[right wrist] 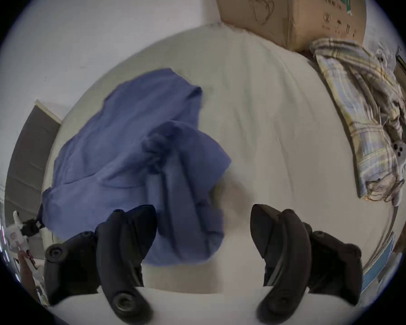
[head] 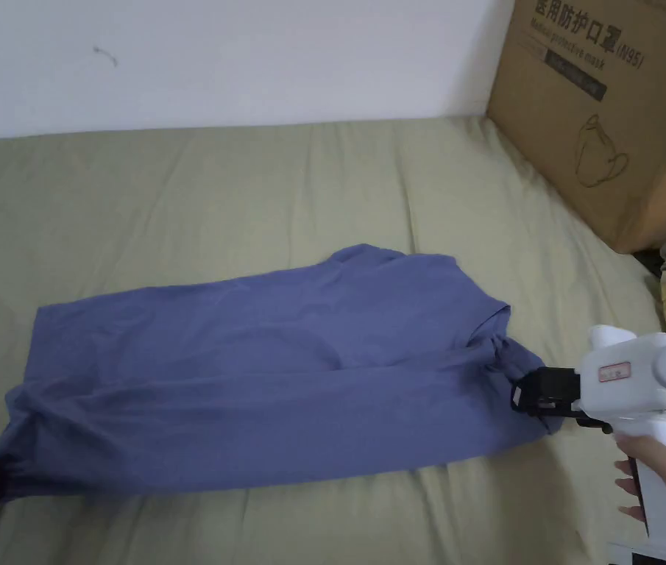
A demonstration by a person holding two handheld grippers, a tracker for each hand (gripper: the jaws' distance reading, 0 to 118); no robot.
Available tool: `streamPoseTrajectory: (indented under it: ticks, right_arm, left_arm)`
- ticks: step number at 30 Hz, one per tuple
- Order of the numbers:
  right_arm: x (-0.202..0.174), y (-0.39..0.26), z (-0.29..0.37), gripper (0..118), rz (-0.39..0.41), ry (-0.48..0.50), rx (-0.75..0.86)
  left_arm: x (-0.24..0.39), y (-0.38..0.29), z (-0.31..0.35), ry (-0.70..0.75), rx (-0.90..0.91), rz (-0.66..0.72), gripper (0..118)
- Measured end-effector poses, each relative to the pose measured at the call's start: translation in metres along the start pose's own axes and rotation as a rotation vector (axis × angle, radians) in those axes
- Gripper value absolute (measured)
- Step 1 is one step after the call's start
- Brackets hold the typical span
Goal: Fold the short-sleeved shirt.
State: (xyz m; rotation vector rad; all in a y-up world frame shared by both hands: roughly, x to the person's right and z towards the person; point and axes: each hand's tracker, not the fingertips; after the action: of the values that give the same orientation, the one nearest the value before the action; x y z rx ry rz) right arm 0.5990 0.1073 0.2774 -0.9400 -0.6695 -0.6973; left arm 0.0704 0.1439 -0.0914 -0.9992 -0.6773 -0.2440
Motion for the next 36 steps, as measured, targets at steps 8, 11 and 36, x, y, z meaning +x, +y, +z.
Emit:
streamPoseTrajectory:
  ticks: [8, 11, 36]
  right_arm:
    - [0.002, 0.001, 0.000, 14, 0.019, 0.042, -0.020]
    - [-0.005, -0.002, 0.013, 8, 0.023, 0.055, -0.032]
    - [0.014, -0.117, 0.092, 87, 0.135, -0.096, -0.002]
  left_arm:
    - [0.001, -0.011, -0.012, -0.007, -0.042, 0.038, 2]
    - [-0.001, -0.010, -0.009, -0.011, -0.042, 0.041, 2]
    - [-0.030, -0.115, 0.067, -0.033, -0.085, 0.052, 89]
